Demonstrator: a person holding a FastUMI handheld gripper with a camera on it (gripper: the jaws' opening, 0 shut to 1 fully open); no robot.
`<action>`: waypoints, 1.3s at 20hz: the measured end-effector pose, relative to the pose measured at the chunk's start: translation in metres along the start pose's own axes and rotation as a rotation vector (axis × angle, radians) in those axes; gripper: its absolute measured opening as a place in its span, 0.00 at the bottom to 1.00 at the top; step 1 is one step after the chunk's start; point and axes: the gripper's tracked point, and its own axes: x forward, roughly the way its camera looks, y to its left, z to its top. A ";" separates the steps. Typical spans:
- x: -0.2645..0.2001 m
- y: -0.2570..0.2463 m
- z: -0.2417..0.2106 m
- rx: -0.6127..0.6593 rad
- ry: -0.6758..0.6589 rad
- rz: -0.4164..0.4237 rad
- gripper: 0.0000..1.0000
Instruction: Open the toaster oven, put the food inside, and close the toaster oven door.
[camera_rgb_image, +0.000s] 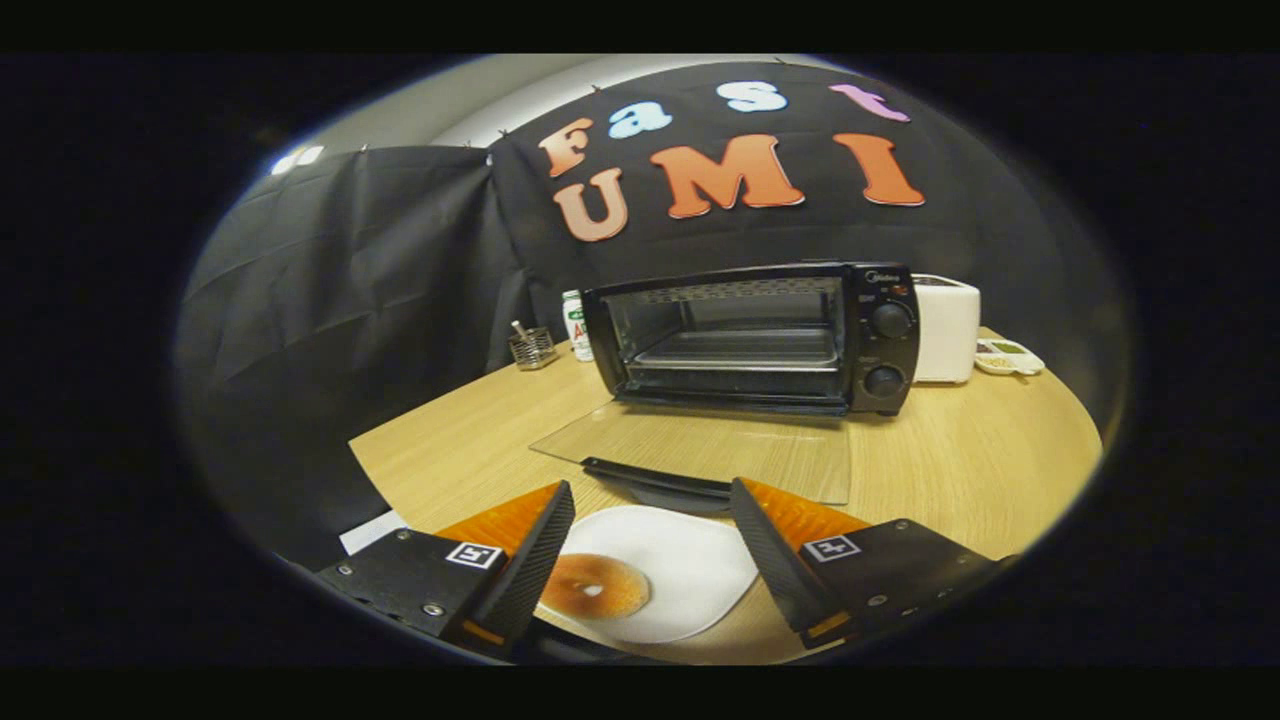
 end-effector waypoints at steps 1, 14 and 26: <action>-0.002 0.007 -0.007 -0.003 0.015 0.020 0.94; -0.018 0.034 -0.065 -0.069 0.184 0.098 0.95; -0.016 0.024 -0.071 -0.024 0.183 0.054 0.79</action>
